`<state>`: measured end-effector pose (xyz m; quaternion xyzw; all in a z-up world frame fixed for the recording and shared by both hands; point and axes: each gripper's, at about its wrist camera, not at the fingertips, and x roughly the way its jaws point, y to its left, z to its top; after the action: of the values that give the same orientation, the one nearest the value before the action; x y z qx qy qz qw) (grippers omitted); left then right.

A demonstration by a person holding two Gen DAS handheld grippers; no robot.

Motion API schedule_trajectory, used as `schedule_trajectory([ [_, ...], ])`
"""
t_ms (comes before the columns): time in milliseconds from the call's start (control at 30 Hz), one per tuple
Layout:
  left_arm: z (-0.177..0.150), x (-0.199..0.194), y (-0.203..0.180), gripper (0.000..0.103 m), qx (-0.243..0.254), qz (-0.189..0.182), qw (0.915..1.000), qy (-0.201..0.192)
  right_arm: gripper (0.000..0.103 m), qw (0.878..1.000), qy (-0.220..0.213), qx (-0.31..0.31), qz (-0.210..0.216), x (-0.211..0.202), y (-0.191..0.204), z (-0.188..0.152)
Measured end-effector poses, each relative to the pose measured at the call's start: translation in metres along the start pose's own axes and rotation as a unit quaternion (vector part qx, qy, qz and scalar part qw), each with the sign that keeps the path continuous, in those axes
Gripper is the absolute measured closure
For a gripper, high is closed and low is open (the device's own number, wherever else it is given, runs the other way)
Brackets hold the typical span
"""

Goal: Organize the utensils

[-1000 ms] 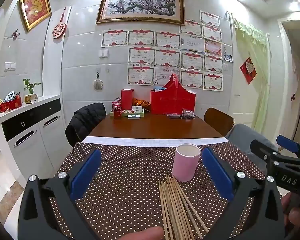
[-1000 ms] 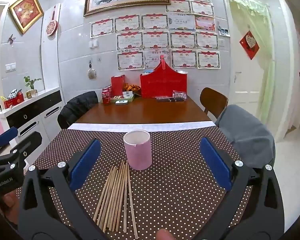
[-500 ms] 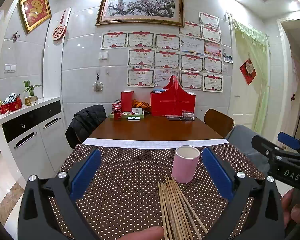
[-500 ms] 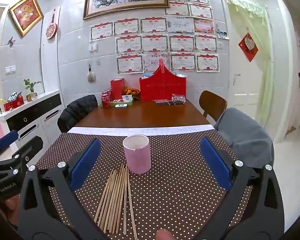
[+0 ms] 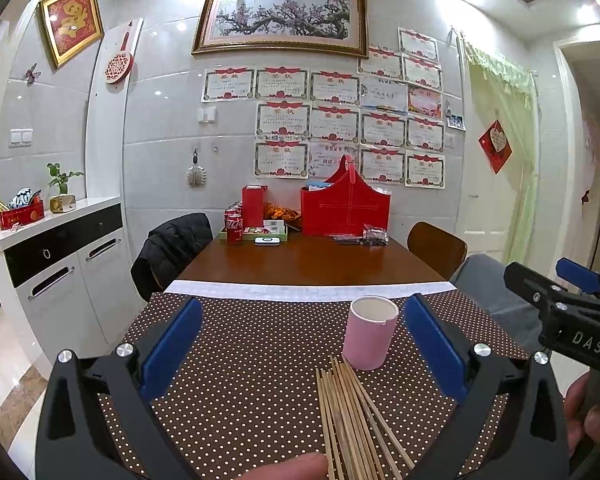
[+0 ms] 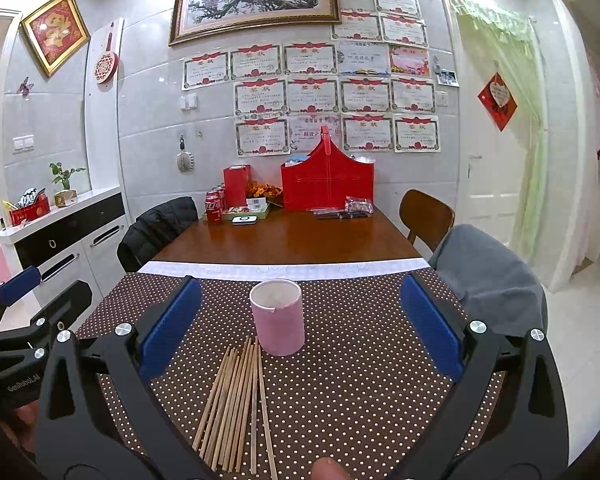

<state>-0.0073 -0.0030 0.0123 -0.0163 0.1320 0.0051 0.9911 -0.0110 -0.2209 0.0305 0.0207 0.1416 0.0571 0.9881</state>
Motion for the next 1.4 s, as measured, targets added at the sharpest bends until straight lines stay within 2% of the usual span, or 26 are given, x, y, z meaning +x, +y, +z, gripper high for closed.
schedule_trajectory([
  [833, 0.000, 0.000, 0.004, 0.003, 0.002, 0.000, 1.0000, 0.000, 0.006, 1.000, -0.005, -0.004, 0.005, 0.002, 0.004, 0.002],
  [1400, -0.014, 0.020, 0.015, 0.003, 0.011, 0.020, 0.9992, 0.032, 0.006, 1.000, 0.011, -0.007, 0.009, 0.017, 0.004, -0.003],
])
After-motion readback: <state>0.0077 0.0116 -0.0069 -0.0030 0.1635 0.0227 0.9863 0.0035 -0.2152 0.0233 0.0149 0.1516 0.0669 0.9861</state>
